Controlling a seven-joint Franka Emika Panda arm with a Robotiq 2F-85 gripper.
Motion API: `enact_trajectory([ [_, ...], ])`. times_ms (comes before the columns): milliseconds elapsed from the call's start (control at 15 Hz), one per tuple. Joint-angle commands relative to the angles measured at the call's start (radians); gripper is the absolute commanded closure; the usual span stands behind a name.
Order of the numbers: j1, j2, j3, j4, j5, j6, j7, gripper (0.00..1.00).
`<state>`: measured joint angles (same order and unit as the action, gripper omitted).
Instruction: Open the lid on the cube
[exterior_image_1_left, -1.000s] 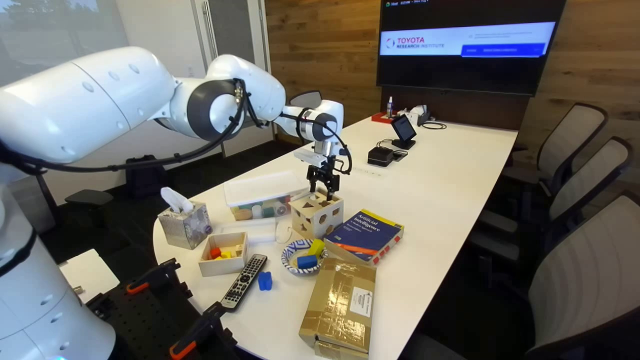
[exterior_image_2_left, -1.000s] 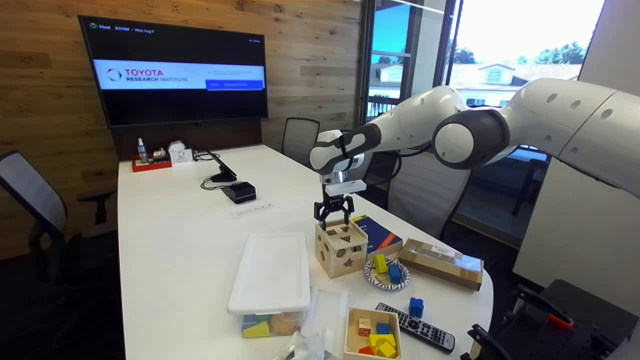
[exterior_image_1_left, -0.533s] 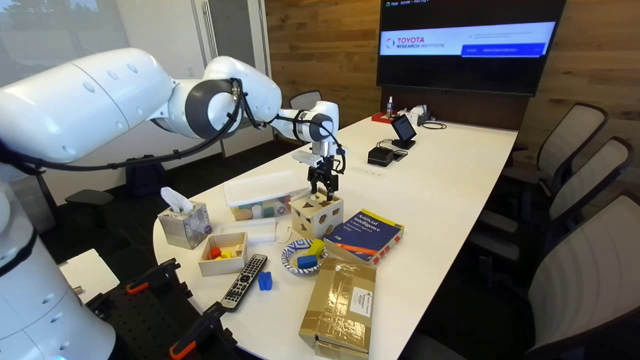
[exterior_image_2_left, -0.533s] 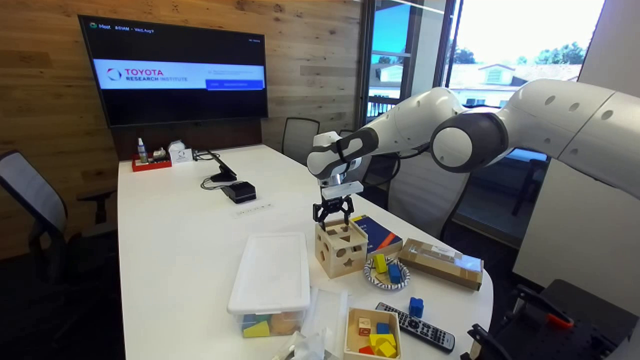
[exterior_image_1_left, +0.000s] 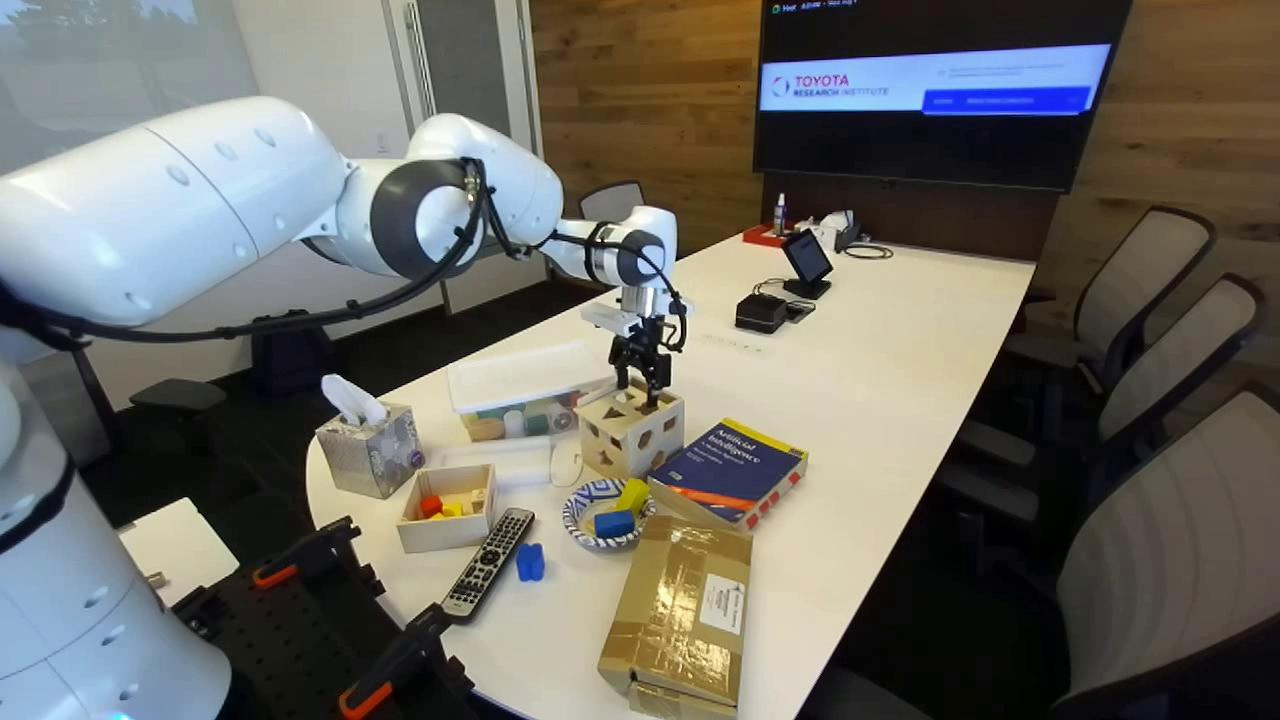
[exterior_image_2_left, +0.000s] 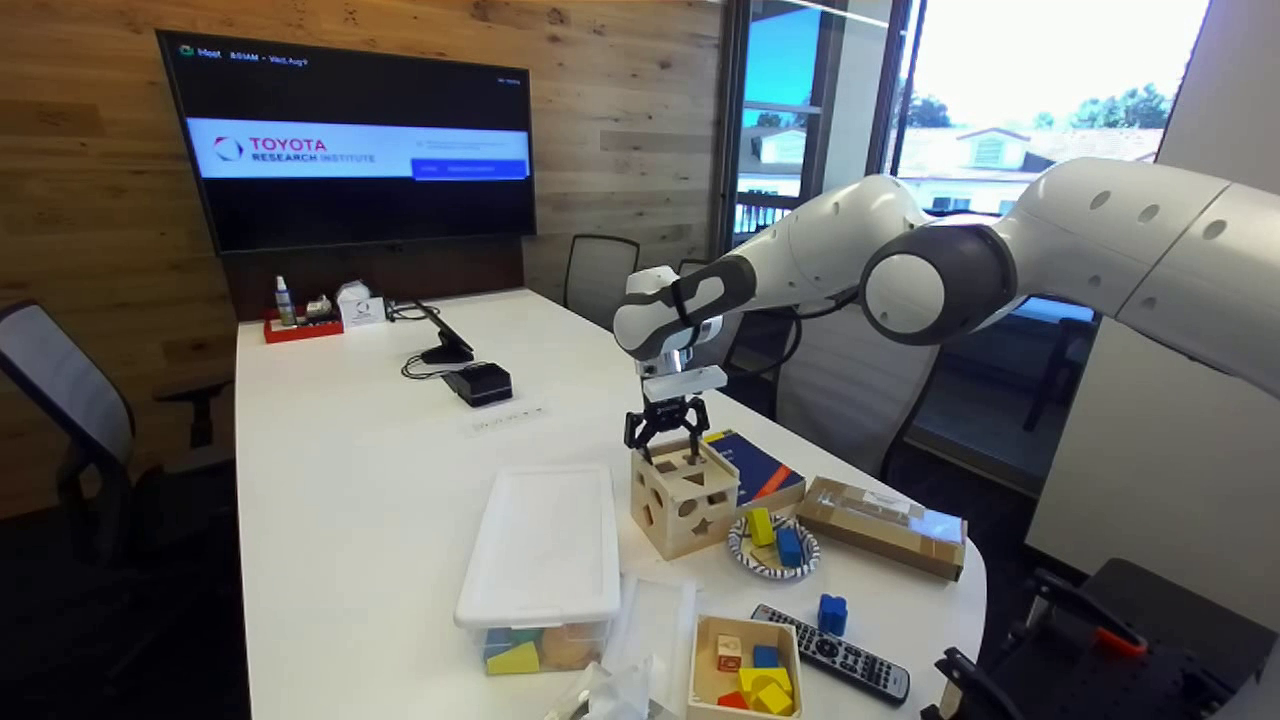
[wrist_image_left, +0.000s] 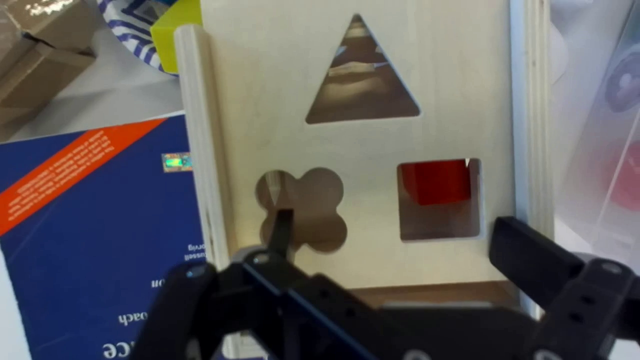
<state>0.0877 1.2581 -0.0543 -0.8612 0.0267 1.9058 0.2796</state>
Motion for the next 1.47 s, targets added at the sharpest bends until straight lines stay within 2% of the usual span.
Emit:
enact_trajectory([
  [0, -0.015, -0.035, 0.024, -0.061, 0.029, -0.051, -0.008, 0.0],
  [467, -0.049, -0.07, 0.044, -0.141, 0.082, -0.09, -0.01, 0.0],
  [1067, -0.082, -0.16, 0.071, -0.271, 0.125, -0.238, -0.016, 0.0],
  [1267, -0.089, -0.185, 0.079, -0.329, 0.145, -0.236, -0.015, 0.0],
  [1400, -0.092, -0.206, 0.078, -0.37, 0.152, -0.19, -0.007, 0.0],
])
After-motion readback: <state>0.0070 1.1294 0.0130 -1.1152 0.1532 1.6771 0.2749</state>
